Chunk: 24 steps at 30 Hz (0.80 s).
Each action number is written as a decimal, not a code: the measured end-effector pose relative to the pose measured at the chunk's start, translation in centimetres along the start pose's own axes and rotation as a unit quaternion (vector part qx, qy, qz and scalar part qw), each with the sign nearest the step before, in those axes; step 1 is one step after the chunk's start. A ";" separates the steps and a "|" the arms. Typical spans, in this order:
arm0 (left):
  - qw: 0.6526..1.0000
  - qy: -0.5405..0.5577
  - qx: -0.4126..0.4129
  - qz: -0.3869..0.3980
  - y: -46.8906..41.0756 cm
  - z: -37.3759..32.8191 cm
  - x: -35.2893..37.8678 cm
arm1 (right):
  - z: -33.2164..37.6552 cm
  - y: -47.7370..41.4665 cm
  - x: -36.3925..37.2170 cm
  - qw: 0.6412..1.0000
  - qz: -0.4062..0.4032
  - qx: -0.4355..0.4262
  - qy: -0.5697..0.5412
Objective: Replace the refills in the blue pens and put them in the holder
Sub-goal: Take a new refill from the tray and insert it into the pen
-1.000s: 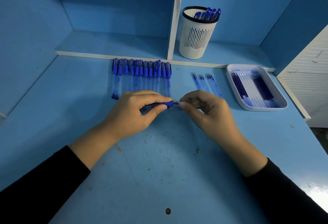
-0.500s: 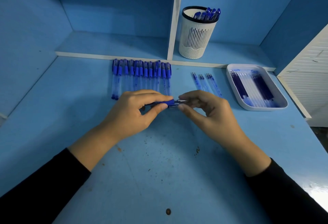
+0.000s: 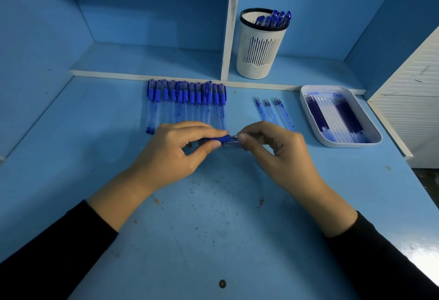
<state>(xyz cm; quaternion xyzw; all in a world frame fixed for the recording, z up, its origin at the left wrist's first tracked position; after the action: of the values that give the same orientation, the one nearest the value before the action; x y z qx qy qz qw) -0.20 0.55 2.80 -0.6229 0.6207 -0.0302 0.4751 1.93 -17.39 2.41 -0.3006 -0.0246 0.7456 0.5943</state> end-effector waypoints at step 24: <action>1.000 0.014 -0.002 -0.020 -0.3 -0.3 -0.4 | 0.5 -0.2 0.1 0.998 -0.010 -0.046 -0.036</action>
<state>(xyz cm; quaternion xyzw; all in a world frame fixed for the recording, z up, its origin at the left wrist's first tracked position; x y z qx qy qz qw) -0.24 0.64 3.37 -0.6358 0.6150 -0.0474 0.4641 1.86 -17.08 2.91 -0.3005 -0.0829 0.7482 0.5857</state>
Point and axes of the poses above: each hand's wrist, its own y-axis away from the middle knuckle, its own x-axis out of the palm, z = x × y, the point moved 6 cm from there along -y, towards the middle knuckle, and after that the axes turned 3 degrees about -z, right-handed, at the moved point
